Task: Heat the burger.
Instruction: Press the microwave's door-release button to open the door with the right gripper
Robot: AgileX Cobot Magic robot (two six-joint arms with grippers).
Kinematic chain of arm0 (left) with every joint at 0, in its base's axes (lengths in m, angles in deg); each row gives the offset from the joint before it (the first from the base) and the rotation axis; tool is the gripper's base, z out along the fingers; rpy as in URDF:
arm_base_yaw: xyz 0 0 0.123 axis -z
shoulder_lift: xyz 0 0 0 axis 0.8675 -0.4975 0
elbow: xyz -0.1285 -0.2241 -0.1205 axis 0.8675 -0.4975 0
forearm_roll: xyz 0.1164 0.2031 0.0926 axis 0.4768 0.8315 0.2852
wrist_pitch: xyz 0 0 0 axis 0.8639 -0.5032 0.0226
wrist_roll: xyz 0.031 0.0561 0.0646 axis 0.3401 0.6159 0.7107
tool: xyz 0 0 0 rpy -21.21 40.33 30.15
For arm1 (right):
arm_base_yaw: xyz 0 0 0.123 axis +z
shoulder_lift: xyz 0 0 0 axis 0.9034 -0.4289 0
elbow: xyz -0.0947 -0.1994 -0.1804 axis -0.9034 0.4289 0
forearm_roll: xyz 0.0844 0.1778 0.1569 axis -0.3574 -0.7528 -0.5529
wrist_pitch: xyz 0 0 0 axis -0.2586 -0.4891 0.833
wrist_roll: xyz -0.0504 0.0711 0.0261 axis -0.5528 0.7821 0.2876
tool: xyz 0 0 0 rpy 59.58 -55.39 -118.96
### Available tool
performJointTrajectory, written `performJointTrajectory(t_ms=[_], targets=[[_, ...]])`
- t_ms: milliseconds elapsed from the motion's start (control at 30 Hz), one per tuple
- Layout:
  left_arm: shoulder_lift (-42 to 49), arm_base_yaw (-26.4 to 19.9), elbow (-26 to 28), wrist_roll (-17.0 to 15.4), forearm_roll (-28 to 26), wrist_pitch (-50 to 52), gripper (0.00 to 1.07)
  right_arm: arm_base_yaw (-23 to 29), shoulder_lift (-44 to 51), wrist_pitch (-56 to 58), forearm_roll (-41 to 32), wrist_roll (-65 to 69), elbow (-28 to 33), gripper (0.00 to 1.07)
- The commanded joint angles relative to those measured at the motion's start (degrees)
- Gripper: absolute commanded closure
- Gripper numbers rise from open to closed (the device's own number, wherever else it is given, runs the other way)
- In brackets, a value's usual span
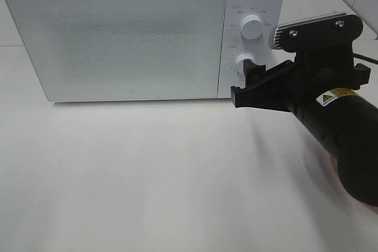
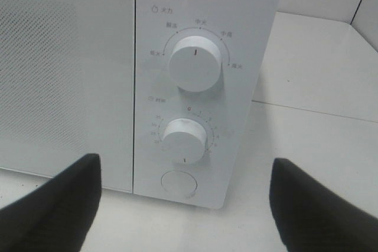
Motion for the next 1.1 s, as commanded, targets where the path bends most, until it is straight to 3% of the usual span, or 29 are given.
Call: performJointTrajectory(t_ms=[33,233,400,433,500,533,567,633,667,700,733,867,967,1100], targets=[[1.3,0.2,-0.2,0.0,0.0,0.6,0.09,1.5,-0.5,-1.5,-2.1,-0.5,0.2,0.32],[1.3,0.2,-0.2,0.0,0.0,0.6,0.09,2.6,-1.1,-1.2,-2.7,1.5,0.2,0.32],[1.3,0.2,-0.2,0.0,0.0,0.6,0.09,2.6,-1.1,-1.4,-2.7,11.0,0.2,0.39],[1.3,0.2,-0.2,0.0,0.0,0.6,0.09,2.6,-1.1,-1.4,-2.7,17.5,0.2,0.47],[1.3,0.2,-0.2,0.0,0.0,0.6,0.09,2.6,-1.1,-1.4,-2.7,20.5,0.2,0.50],[1.3,0.2,-0.2,0.0,0.0,0.6,0.09,2.6,-1.1,-1.4,-2.7,28.2,0.2,0.60],[1.3,0.2,-0.2,0.0,0.0,0.6,0.09,2.6,-1.1,-1.4,-2.7,28.2,0.2,0.60],[1.3,0.2,-0.2,0.0,0.0,0.6,0.09,2.6,-1.1,-1.3,-2.7,40.0,0.2,0.74],[1.3,0.2,-0.2,0.0,0.0,0.6,0.09,2.6,-1.1,-1.3,-2.7,40.0,0.2,0.74],[1.3,0.2,-0.2,0.0,0.0,0.6,0.09,2.6,-1.1,-1.3,-2.7,47.6,0.2,0.84],[1.3,0.2,-0.2,0.0,0.0,0.6,0.09,2.6,-1.1,-1.3,-2.7,47.6,0.2,0.84],[1.3,0.2,-0.2,0.0,0.0,0.6,0.09,2.6,-1.1,-0.3,-2.7,67.2,0.2,1.02],[1.3,0.2,-0.2,0.0,0.0,0.6,0.09,2.6,-1.1,3.8,-2.2,78.6,0.1,1.07],[1.3,0.2,-0.2,0.0,0.0,0.6,0.09,2.6,-1.1,7.6,-1.7,83.8,0.1,1.07]])
